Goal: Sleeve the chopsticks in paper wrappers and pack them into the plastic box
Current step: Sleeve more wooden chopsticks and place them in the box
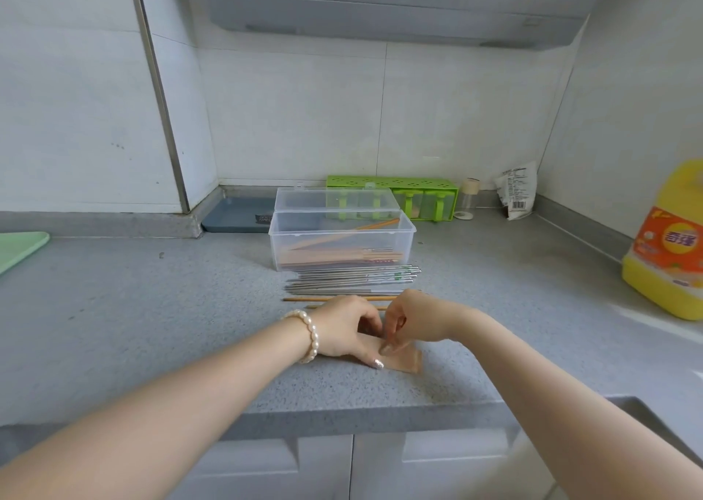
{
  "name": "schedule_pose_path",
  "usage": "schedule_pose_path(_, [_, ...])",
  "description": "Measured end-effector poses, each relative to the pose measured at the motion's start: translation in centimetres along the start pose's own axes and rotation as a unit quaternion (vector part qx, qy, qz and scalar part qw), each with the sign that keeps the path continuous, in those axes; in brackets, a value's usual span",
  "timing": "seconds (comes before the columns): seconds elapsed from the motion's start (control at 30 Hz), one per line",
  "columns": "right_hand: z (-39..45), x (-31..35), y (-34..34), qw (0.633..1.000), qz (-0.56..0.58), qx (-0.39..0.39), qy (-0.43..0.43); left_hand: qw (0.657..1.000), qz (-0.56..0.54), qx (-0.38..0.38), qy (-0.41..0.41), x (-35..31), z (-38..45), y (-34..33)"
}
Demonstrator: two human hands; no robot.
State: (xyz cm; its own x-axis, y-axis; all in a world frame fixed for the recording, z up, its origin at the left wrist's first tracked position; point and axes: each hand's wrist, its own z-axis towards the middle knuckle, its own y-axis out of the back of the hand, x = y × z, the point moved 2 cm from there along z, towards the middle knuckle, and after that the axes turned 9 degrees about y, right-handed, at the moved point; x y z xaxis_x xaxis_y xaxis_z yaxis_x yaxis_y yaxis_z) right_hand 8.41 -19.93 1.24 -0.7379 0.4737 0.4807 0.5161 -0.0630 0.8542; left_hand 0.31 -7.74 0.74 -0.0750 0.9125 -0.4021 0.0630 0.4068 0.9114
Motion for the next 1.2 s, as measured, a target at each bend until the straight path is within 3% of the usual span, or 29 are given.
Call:
schedule_pose_path(0.2, [0.1,0.0,0.6,0.985,0.160,-0.062,0.021,0.999,-0.018,-0.033,0.024,0.4,-0.1,0.5])
schedule_pose_path(0.57, [2.4,-1.2,1.5,0.938,0.307,-0.155,0.028,0.988,-0.089,-0.119,0.044,1.5,1.2,2.5])
schedule_pose_path(0.87, [4.8,-3.0,5.9,0.960,0.249,-0.128,0.008,0.993,-0.071,-0.082,0.050,3.4,3.9,3.8])
schedule_pose_path(1.03, [5.8,-4.3,6.7,0.992,0.121,-0.032,0.012,0.990,-0.071,-0.105,0.064,4.7,5.2,4.7])
schedule_pose_path(1.2, [5.5,-4.6,6.3,0.999,0.030,0.023,0.003,0.989,-0.056,-0.118,0.071,6.3,5.4,4.8])
